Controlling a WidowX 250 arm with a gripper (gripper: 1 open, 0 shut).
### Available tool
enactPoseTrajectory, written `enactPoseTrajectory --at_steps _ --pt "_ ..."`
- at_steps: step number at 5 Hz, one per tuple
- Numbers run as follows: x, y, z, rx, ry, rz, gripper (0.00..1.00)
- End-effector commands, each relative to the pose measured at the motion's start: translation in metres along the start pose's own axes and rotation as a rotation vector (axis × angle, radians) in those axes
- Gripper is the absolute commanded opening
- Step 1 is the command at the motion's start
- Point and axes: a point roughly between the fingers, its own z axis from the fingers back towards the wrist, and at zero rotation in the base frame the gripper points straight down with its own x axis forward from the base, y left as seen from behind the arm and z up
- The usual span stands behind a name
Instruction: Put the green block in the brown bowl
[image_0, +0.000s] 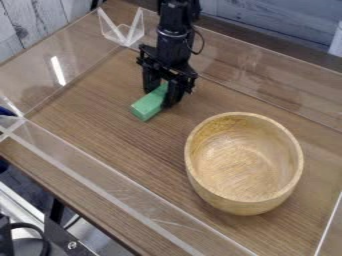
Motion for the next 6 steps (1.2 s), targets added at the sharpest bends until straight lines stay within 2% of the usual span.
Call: enactPoseTrajectory --at_steps 1,2,3,4,5,6 --pt "0.0 0.007 0.05 0.055 -0.107 0.045 0.0" --pt "-0.009 0.012 0.094 0.088 -0.124 0.047 0.0" --pt "-0.026 0.008 0.131 0.109 -0.132 0.021 0.0" --pt "-0.033 -0.028 0.143 0.082 -0.126 0.032 0.0" --pt "-0.034 -0.073 0.147 0.052 -0.102 0.042 0.0" --pt "-0.042 -0.103 0.137 0.029 -0.107 0.067 0.0"
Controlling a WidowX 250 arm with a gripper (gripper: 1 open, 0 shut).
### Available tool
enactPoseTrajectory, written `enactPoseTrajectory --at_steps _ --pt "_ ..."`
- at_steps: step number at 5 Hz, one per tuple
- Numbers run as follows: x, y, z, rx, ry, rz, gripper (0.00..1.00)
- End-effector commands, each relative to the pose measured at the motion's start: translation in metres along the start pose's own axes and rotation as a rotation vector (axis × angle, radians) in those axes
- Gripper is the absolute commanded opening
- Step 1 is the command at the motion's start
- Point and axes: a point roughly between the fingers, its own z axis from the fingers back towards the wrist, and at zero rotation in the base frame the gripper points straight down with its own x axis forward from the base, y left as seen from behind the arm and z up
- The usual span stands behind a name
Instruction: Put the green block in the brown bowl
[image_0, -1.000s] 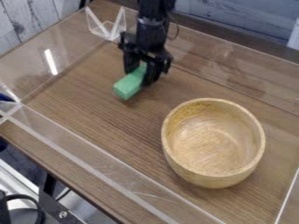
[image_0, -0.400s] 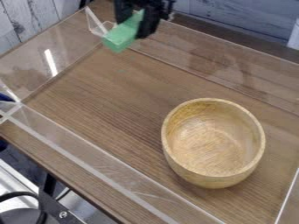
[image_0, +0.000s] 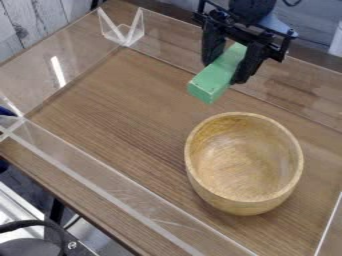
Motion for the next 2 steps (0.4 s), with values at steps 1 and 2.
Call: enactPoseTrajectory --at_steps 1,2 --pt "-0.012 -0.021 0.015 -0.022 -0.055 -0.025 0.0" --pt "-0.02 -0.046 0.008 -0.036 -0.033 -0.064 0.0"
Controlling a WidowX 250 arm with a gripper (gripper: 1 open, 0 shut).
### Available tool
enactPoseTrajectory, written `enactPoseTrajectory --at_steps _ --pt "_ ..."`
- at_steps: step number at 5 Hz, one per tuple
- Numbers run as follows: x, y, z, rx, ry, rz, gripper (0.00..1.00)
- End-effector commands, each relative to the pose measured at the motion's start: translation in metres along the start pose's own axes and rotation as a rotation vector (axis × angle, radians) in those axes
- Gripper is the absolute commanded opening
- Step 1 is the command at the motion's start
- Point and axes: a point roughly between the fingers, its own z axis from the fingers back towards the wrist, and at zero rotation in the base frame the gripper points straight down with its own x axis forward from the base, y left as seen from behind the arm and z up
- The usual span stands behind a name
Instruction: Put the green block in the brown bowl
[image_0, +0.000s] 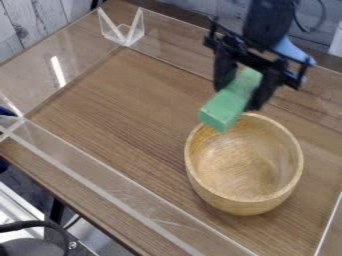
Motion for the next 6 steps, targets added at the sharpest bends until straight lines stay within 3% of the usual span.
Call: enactPoseTrajectory --at_steps 1,2,3,5,6 --pt "0.001 -0.027 0.004 -0.021 -0.035 -0.022 0.0" --pt "-0.005 -0.045 -0.004 -0.031 -0.027 -0.043 0.0" --pt "-0.013 -0.047 -0.015 -0.04 -0.006 -0.043 0.0" --pt "-0.009 -0.027 -0.038 -0.176 -0.004 -0.064 0.0" --pt "-0.006 -0.025 -0.046 -0.184 0.033 -0.091 0.0"
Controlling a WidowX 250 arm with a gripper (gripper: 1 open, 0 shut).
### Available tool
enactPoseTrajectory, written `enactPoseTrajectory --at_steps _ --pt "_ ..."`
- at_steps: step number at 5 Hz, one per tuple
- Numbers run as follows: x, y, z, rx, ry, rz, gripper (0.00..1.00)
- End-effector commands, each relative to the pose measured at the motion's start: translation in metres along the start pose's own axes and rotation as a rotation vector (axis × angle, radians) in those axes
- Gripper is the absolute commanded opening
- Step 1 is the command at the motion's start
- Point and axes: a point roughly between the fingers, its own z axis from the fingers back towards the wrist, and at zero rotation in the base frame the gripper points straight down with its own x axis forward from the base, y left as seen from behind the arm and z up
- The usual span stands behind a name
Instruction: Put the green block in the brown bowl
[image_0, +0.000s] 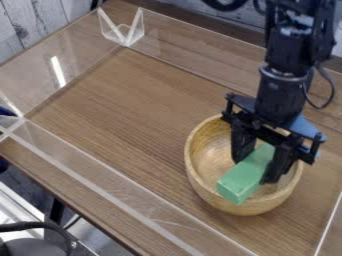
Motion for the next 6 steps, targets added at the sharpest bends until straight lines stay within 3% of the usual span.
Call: enactPoseTrajectory --at_steps 1,3,5,6 --pt "0.0089 -0.0028 0.005 -0.01 -0.011 -0.027 0.0" --pt "0.009 0.0018 0.0058 0.031 0.02 -0.033 0.0" --pt "0.0084 0.0039 0.0043 0.046 0.001 -0.063 0.0" --pt "0.0106 0.0032 0.0006 0.037 0.005 -0.055 0.0"
